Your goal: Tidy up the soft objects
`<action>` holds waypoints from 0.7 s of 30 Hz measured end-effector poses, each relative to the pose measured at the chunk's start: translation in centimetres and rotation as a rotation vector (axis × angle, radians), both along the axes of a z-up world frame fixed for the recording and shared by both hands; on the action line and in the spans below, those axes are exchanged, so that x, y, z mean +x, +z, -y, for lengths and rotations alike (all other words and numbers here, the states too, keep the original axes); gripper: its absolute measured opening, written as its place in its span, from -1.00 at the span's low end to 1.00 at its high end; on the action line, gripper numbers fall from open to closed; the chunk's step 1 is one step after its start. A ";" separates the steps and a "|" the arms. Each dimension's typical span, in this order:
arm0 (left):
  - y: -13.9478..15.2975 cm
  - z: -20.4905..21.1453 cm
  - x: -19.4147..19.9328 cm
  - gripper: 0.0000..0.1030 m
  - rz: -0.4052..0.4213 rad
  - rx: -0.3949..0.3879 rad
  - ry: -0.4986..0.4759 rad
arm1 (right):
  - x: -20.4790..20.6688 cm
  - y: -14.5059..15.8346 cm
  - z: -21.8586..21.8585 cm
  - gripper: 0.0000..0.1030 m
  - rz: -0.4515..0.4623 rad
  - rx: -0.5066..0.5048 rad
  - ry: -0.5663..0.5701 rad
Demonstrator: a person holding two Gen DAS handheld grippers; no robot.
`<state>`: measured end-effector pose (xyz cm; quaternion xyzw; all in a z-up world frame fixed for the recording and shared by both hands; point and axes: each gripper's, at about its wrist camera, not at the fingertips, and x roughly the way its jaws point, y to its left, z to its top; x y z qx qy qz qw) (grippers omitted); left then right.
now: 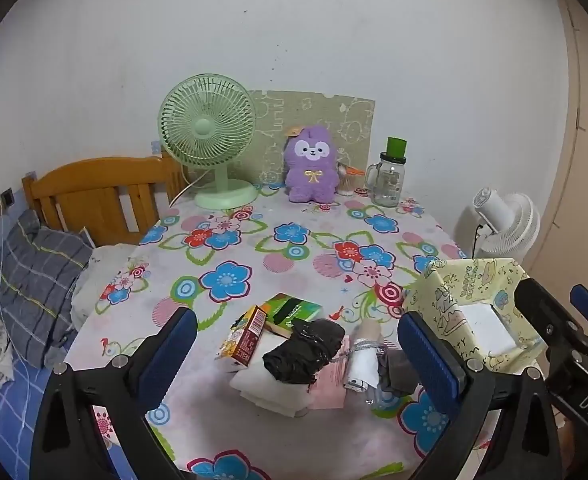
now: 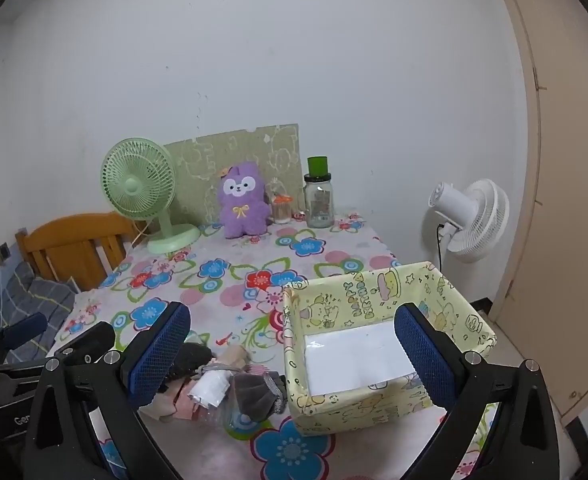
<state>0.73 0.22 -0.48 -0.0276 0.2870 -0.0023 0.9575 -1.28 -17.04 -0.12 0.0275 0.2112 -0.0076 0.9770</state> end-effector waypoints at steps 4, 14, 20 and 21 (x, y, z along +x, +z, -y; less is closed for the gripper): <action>-0.1 0.4 -0.3 0.94 0.014 0.013 0.001 | 0.3 -0.5 -0.2 1.00 -0.006 0.000 -0.002; 0.2 0.5 -0.5 0.91 0.053 0.034 0.002 | 0.3 -0.4 -0.2 1.00 -0.011 -0.003 -0.008; 0.1 0.7 -0.8 0.91 0.078 0.053 0.005 | 0.3 -0.3 -0.2 1.00 -0.011 -0.004 -0.011; 0.1 0.7 -0.8 0.91 0.078 0.053 0.005 | 0.3 -0.3 -0.2 1.00 -0.012 -0.004 -0.012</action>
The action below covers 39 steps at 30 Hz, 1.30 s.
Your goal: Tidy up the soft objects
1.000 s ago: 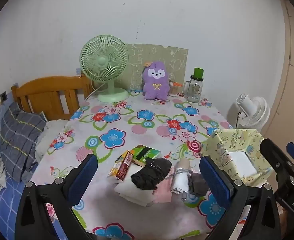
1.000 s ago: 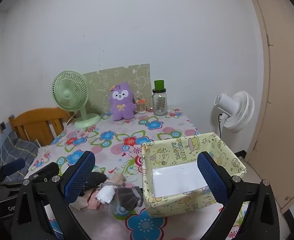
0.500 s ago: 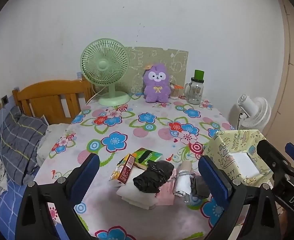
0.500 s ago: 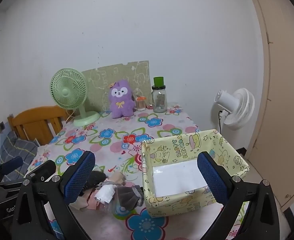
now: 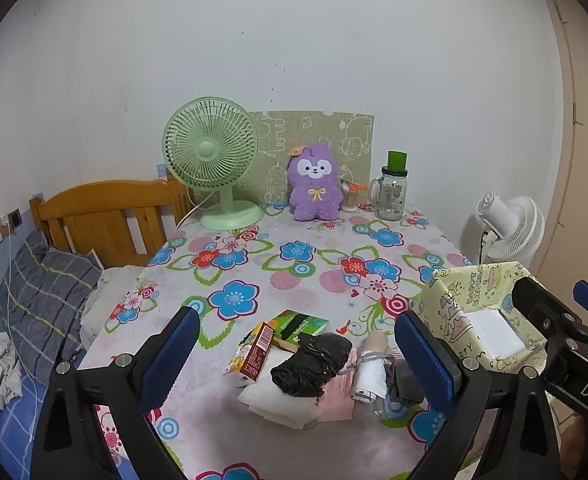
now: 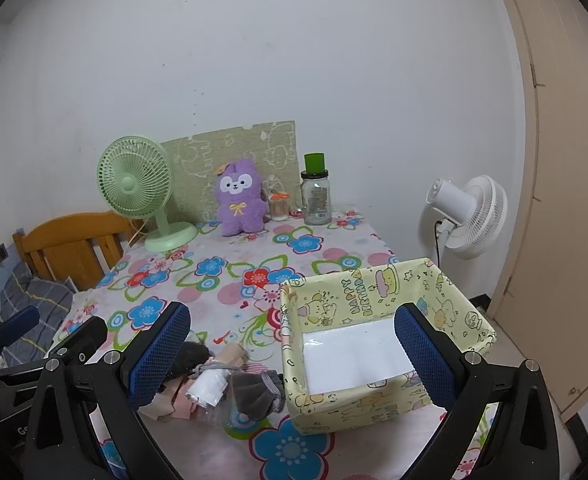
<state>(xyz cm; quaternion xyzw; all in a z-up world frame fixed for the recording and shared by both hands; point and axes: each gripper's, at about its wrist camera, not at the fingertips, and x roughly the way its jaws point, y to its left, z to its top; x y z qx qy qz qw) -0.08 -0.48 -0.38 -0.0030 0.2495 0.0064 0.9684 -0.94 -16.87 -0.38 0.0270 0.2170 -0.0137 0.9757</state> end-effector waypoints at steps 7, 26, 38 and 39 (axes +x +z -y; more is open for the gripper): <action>0.0 0.0 0.0 0.91 -0.001 -0.005 -0.004 | 0.0 0.0 0.1 1.00 -0.004 0.001 -0.005; -0.2 0.3 -0.1 0.91 0.003 0.011 0.003 | 0.0 -0.1 0.3 0.99 -0.012 -0.001 -0.011; -0.2 0.4 -0.1 0.91 0.002 0.013 0.004 | -0.1 -0.1 0.3 0.99 -0.015 -0.010 -0.016; -0.2 0.4 -0.1 0.91 0.003 0.014 0.003 | 0.0 -0.1 0.3 0.99 -0.016 -0.010 -0.015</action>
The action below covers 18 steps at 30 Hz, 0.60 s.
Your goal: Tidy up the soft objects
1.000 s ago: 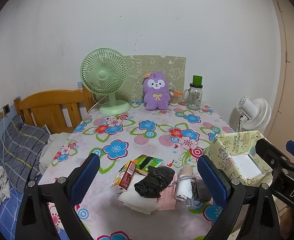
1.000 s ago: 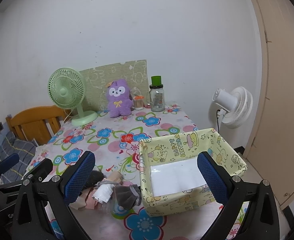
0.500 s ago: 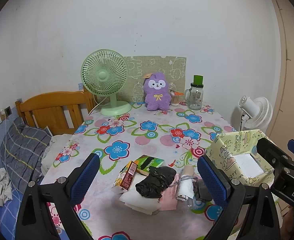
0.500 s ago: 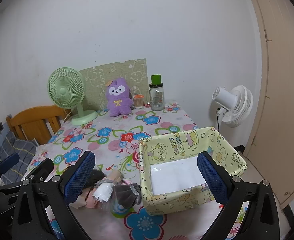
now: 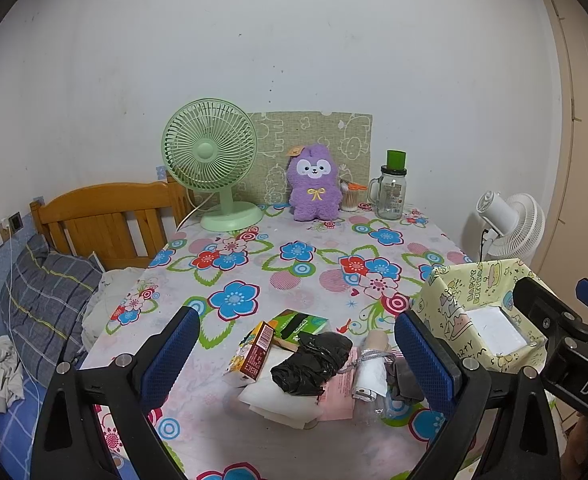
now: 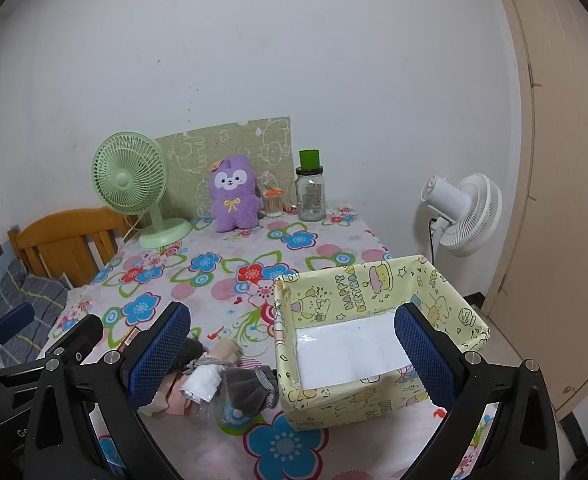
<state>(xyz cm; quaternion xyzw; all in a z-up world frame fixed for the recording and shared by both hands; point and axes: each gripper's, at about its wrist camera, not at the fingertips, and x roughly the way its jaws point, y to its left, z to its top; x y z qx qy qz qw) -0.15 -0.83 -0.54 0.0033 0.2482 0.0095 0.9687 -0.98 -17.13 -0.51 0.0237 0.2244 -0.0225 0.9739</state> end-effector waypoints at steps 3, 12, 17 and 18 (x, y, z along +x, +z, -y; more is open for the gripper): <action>0.0 0.0 0.0 0.91 0.000 -0.001 0.000 | 0.0 0.0 0.0 0.99 0.000 -0.001 -0.001; -0.1 -0.1 0.0 0.91 -0.006 0.000 -0.003 | 0.0 -0.1 -0.1 0.99 -0.001 -0.002 0.001; -0.1 -0.1 0.0 0.91 -0.005 0.000 -0.002 | 0.0 0.0 -0.1 0.99 0.000 -0.003 0.000; -0.1 -0.1 0.0 0.91 -0.005 0.001 -0.003 | 0.0 0.0 -0.1 0.99 0.000 -0.002 0.001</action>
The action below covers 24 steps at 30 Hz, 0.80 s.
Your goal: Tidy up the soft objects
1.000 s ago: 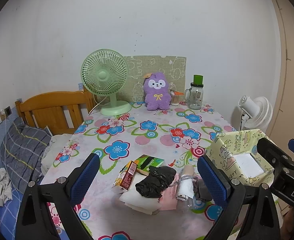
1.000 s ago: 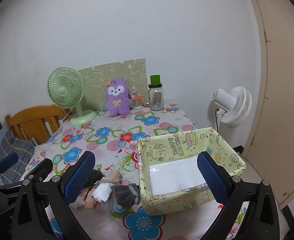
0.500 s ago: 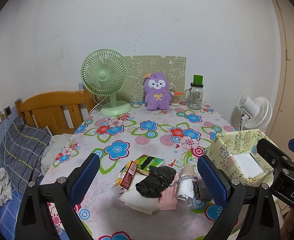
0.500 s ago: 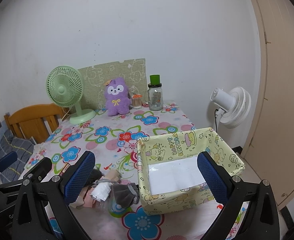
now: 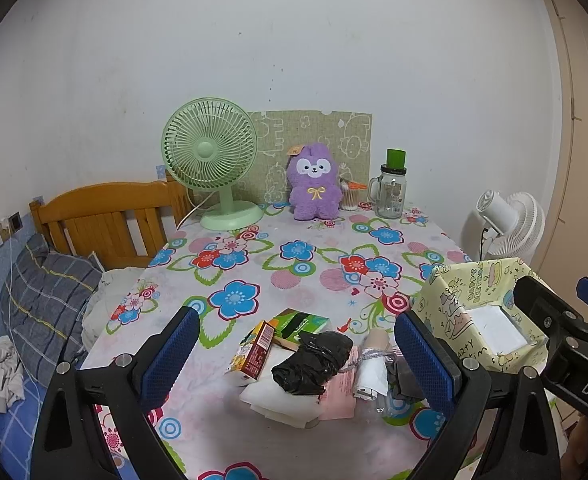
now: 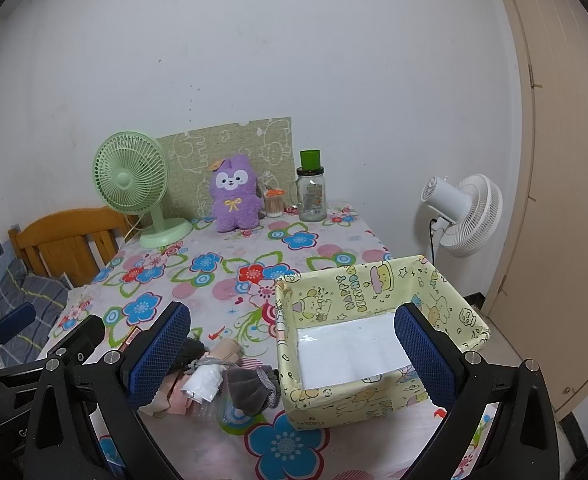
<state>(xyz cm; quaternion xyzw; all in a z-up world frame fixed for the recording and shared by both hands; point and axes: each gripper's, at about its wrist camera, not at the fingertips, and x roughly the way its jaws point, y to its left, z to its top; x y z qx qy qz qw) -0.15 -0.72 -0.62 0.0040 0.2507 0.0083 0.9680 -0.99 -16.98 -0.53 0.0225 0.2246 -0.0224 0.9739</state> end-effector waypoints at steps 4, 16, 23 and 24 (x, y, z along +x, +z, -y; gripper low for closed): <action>0.0 0.0 0.0 0.88 -0.001 -0.002 -0.005 | 0.0 0.0 -0.1 0.99 -0.001 0.000 0.000; -0.1 -0.3 0.8 0.85 -0.011 0.001 -0.037 | 0.9 0.2 -1.6 0.95 -0.003 -0.004 0.030; -0.9 -1.5 2.6 0.78 -0.044 -0.014 -0.050 | 2.5 -0.4 -3.2 0.90 -0.035 -0.002 0.052; -1.0 -1.6 2.8 0.78 -0.046 -0.012 -0.050 | 2.7 -0.6 -3.3 0.90 -0.039 -0.001 0.055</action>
